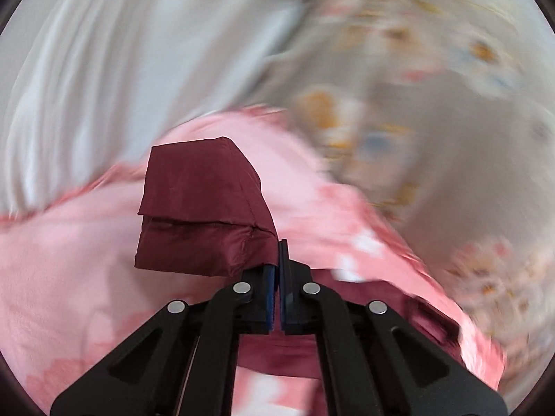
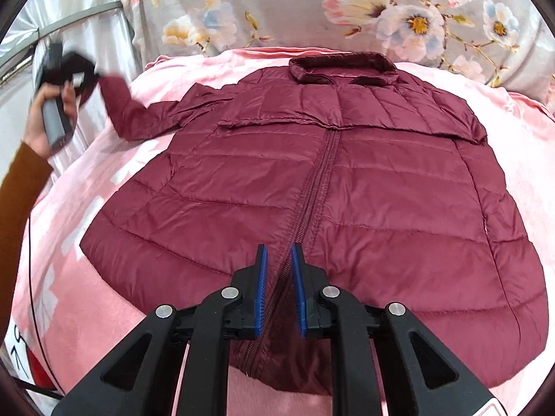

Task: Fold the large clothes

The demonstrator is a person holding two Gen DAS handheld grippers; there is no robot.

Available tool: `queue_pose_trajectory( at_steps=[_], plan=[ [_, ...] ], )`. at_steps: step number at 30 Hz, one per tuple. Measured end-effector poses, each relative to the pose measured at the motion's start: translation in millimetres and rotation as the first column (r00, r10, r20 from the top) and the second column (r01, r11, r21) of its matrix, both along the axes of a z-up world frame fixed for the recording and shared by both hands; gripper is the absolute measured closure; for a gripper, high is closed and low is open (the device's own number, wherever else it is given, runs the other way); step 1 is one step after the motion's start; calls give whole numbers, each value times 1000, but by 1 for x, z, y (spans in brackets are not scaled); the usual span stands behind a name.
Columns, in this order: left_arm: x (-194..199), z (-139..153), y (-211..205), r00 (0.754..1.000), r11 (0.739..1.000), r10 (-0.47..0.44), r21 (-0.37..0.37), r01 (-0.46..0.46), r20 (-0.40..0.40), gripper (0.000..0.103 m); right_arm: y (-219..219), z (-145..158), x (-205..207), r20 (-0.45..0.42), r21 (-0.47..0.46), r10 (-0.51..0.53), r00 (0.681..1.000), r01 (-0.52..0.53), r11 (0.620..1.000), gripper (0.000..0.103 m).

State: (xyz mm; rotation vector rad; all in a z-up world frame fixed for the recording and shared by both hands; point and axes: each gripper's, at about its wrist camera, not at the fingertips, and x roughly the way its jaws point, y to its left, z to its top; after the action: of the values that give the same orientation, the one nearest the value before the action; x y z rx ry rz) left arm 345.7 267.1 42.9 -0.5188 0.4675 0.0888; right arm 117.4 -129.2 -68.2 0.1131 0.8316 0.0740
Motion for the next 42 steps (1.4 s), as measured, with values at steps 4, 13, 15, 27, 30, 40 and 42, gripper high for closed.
queue_pose_trajectory(
  at_steps=[4,13,15,27,30,40,42],
  plan=[
    [-17,57,-108,975,973,-204,127,192,90,103,-8,1,-10,4,13,-12,1000,12,1000,89],
    [-21,50,-325,845,824,-535,216,523,-4,103,-48,0,-27,-2,43,-88,996,88,995,89],
    [-18,28,-355,825,799,-562,217,560,-58,103,-58,-1,-29,-3,49,-107,994,107,993,89],
    [-38,-62,-391,783,783,-603,77,618,-151,43,-97,-1,-27,7,56,-184,983,184,981,70],
    [-44,-46,-355,808,806,-578,76,587,-114,29,-114,14,-13,55,51,-203,978,200,978,65],
    [3,-67,-176,941,947,-288,-197,253,-178,29,-177,30,87,98,92,-298,950,289,953,56],
    [11,-81,-153,946,951,-251,-236,201,-207,31,-183,24,98,82,99,-325,942,317,943,56]
  ],
)
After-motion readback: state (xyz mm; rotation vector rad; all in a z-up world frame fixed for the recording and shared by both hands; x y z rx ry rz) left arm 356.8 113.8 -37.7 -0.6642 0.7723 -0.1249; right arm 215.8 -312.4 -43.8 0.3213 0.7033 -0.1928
